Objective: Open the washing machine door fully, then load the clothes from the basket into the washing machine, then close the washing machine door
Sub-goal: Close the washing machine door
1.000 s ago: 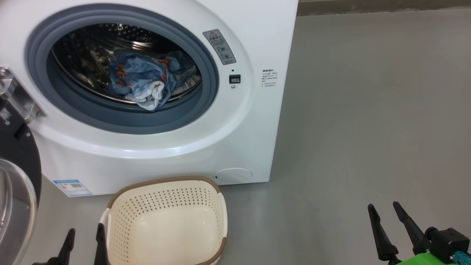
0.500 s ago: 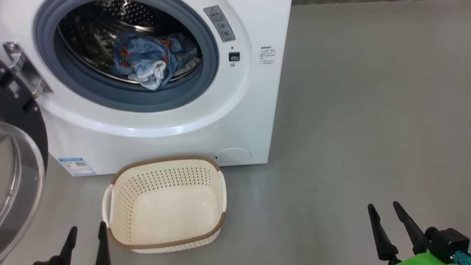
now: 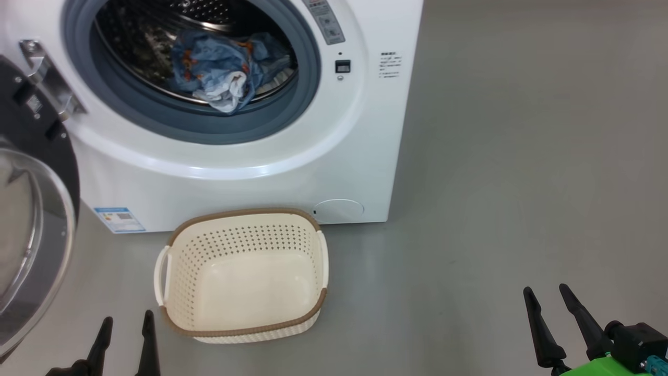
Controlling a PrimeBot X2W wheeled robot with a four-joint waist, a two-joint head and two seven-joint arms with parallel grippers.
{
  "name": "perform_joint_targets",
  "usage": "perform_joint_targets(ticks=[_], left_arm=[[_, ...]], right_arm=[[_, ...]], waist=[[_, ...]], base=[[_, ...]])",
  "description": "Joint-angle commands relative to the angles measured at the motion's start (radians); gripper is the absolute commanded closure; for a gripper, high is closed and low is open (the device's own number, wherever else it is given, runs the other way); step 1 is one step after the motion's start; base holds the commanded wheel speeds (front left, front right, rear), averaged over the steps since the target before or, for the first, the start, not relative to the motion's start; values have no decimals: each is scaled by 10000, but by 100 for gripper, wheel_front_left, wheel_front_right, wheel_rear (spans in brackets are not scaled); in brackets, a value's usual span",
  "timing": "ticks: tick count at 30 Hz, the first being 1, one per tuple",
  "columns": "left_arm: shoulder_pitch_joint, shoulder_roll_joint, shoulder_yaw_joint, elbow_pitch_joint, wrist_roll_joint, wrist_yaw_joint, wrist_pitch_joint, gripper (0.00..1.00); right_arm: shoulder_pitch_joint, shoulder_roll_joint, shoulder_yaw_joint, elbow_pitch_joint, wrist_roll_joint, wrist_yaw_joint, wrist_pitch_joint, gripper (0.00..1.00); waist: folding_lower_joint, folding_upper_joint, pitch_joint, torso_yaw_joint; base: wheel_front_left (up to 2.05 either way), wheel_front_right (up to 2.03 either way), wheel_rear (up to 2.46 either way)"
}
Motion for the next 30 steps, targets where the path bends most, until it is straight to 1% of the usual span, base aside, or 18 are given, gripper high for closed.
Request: perform_joint_targets(ticks=[1, 7, 18, 19, 30], left_arm=[[-297, 118, 308, -298, -145, 47, -65, 0], [-305, 118, 407, -408, -391, 199, -65, 0], [-66, 118, 281, -583, -853, 568, -65, 0], [-66, 118, 281, -583, -853, 568, -65, 0], [234, 118, 169, -660, -1008, 800, -65, 0]], right_arm=[[-168, -98, 184, -287, -142, 16, -49, 0], [-272, -116, 374, -314, -174, 16, -49, 0], [-765, -419, 1110, -140, -126, 16, -49, 0], [-765, -419, 1110, -140, -126, 16, -49, 0], [-1062, -534, 1715, 20, -56, 16, -49, 0]], waist=[[0, 0, 14, 197], [0, 0, 56, 886], [0, 0, 28, 2757], [0, 0, 28, 2757], [0, 0, -134, 4567]], base=[[0, 0, 0], [0, 0, 0], [0, 0, 0], [0, 0, 0], [0, 0, 0]])
